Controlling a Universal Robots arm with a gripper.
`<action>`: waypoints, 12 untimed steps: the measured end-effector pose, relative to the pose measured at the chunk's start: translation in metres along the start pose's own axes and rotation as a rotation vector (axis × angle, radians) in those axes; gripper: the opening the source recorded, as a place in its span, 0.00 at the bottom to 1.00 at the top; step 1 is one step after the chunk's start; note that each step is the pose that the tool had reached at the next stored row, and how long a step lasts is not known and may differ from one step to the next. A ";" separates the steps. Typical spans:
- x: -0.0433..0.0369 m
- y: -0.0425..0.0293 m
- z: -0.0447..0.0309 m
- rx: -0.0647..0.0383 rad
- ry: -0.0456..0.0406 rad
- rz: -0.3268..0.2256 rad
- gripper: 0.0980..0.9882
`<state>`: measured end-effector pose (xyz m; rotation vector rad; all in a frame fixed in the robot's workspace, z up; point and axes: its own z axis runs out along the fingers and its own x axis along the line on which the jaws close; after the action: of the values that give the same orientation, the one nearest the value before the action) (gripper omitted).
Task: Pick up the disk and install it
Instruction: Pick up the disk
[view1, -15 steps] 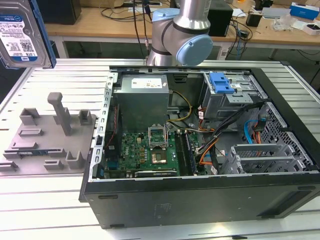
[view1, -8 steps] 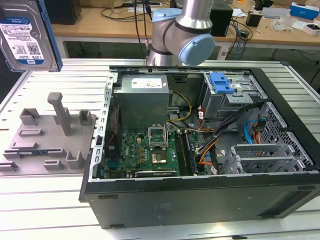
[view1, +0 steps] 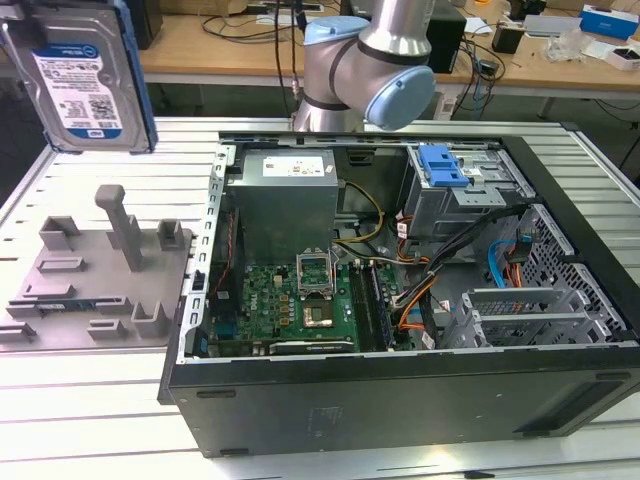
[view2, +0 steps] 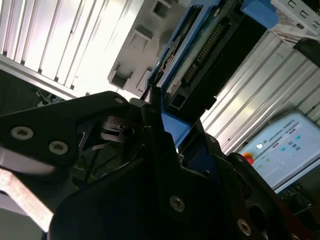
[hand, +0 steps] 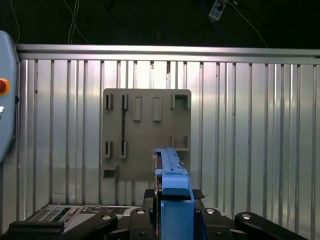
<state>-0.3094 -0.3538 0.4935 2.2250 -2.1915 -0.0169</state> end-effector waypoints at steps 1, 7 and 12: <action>0.0032 -0.0085 -0.0002 0.000 -0.0002 0.000 0.30; 0.0153 -0.0408 -0.0008 0.000 -0.0016 0.000 0.30; 0.0273 -0.0658 -0.0013 0.000 -0.0028 0.000 0.30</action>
<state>-0.2432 -0.3801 0.4936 2.2263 -2.1928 -0.0201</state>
